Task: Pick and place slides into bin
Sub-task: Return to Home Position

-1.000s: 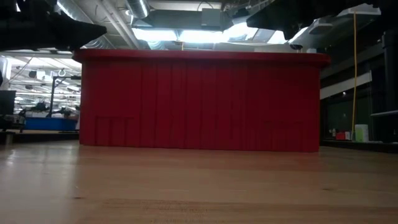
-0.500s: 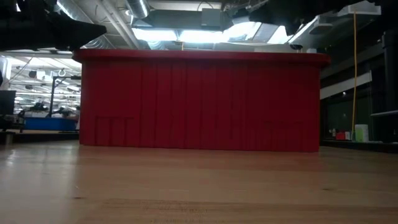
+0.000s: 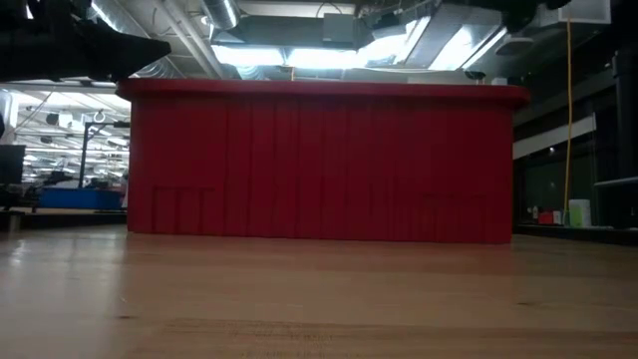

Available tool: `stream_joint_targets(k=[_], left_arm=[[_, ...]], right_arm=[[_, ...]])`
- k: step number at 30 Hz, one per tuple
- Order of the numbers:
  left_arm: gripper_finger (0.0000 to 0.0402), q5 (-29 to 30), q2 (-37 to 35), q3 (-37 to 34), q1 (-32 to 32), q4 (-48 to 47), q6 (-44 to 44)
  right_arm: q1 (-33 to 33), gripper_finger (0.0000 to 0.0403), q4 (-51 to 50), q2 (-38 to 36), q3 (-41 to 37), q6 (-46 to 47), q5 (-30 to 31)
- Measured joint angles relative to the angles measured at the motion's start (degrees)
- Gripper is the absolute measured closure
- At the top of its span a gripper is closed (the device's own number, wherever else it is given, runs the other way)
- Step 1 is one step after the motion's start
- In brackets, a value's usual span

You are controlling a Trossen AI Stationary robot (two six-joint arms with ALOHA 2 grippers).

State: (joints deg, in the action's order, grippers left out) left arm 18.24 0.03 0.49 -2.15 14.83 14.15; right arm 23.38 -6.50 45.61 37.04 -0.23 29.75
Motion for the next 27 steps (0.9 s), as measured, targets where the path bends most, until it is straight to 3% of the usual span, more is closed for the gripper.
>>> stream_joint_targets(k=[4,9,16,22,27], left_arm=[[0.0397,0.04,0.01,0.0,0.0,0.0,0.0],[0.0395,0.06,0.02,0.02,0.0,-0.02,0.0],[0.0396,0.11,0.01,0.07,0.0,-0.02,0.04],[0.0397,0.13,0.01,0.07,0.0,-0.02,0.04],[0.0394,0.17,0.0,0.07,0.0,-0.04,0.04]], right_arm=[[3.38,0.0392,-1.9,-4.47,-1.24,-1.92,0.06],[5.43,0.0387,1.1,-13.65,-9.28,-1.27,0.16],[5.46,0.0387,12.83,-25.55,-22.5,0.45,-0.48],[5.44,0.0386,23.72,-26.48,-32.31,2.03,-5.53],[5.44,0.0386,28.39,-26.12,-36.63,3.02,-6.02]])
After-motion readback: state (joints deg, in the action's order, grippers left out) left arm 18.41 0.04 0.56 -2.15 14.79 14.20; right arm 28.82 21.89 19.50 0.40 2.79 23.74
